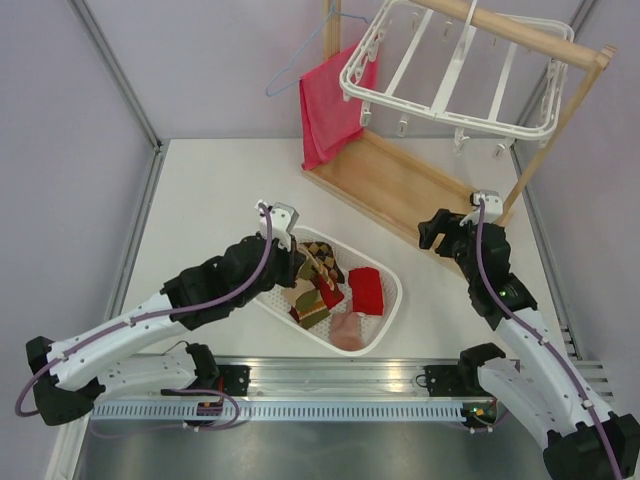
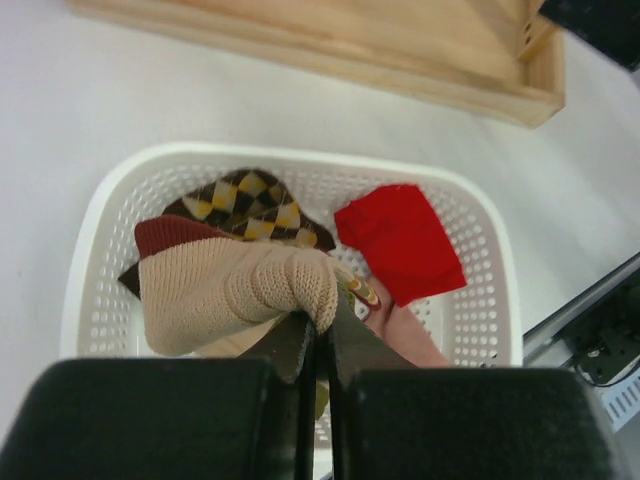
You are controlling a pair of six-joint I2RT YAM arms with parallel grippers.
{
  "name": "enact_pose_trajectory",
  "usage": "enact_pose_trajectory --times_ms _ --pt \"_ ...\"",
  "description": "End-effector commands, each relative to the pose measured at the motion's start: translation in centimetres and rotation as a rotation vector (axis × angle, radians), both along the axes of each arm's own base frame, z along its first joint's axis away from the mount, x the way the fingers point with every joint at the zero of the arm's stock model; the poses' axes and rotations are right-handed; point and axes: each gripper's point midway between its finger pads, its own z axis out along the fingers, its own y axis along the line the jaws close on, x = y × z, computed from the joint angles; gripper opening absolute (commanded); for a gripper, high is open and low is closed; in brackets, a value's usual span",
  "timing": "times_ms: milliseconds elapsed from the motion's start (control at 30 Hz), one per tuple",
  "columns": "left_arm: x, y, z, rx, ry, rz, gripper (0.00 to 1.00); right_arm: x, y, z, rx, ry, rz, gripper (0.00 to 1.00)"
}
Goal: Remove the socks clipped to the hanger
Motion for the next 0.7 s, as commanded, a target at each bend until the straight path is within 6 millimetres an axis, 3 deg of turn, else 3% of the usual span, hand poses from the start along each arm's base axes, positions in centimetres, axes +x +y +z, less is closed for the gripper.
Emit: enact_pose_trajectory --times_ms 0,267,400,533,567,667 --pt "-0.9 1.3 -4.2 0.042 0.128 0.039 0.02 0.5 0.4 1.3 0.062 -0.068 -0.004 0.85" --pt "-0.9 3.3 -9.1 0.146 0.189 0.128 0.02 0.3 0.4 0.5 0.048 -0.06 0.002 0.86" --pt "-1.5 3.3 -11.9 0.184 0.253 0.131 0.02 0.4 0.3 0.3 0.046 -0.058 0.001 0.86" --pt "-1.9 3.2 -13.3 0.199 0.295 0.138 0.02 0.5 0.4 0.2 0.048 -0.058 0.001 0.86" --pt "-1.9 3.2 -13.5 0.202 0.3 0.139 0.06 0.5 0.4 0.1 0.047 -0.055 0.001 0.86" --pt "-2.0 3.1 -13.6 0.198 0.305 0.136 0.51 0.5 0.4 0.0 0.049 -0.052 0.0 0.86"
